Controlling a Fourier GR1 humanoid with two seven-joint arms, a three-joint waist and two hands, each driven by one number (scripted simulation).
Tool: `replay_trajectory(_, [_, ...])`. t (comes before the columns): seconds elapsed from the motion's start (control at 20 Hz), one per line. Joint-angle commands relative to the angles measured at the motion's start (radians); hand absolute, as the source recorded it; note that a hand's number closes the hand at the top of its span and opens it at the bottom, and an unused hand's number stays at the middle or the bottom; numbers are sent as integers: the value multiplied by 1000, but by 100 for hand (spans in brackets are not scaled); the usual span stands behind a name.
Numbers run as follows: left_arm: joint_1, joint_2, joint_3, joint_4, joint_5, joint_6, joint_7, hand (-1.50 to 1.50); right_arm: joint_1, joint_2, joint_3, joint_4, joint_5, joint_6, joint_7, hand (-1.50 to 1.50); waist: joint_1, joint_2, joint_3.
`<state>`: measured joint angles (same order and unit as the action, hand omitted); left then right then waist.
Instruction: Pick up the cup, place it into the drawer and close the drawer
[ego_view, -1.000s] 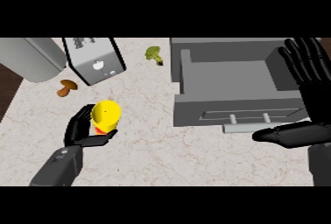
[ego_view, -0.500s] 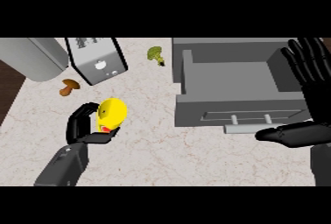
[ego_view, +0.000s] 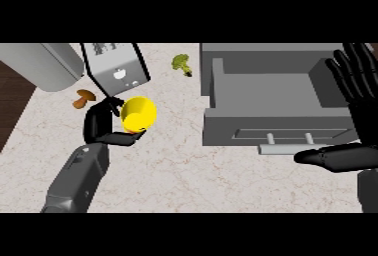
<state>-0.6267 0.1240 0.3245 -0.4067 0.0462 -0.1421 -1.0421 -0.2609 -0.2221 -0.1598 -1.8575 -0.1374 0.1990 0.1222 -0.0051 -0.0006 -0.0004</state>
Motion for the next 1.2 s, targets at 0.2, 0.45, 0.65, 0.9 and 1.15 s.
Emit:
replay_trajectory(0.2, [-90,-85,-98,-265,2,3,194,150,-19,33,31,32,55,-36,-24,-150,21,-7,1])
replay_trajectory(0.45, [-267,-122,-144,-346,26,110,415,150,52,5,-6,1,13,9,-40,-150,2,-7,2])
replay_trajectory(0.65, [-280,-123,-294,-433,94,210,538,150,-13,-3,-23,55,10,2,-49,-150,3,-4,1])
replay_trajectory(0.9, [-497,-124,-326,-373,85,372,687,150,15,-15,-38,34,-8,18,-51,-150,-18,-1,1])
replay_trajectory(1.15, [-703,-124,-327,-138,120,433,790,150,-51,37,40,38,60,-41,-17,-150,-46,13,1])
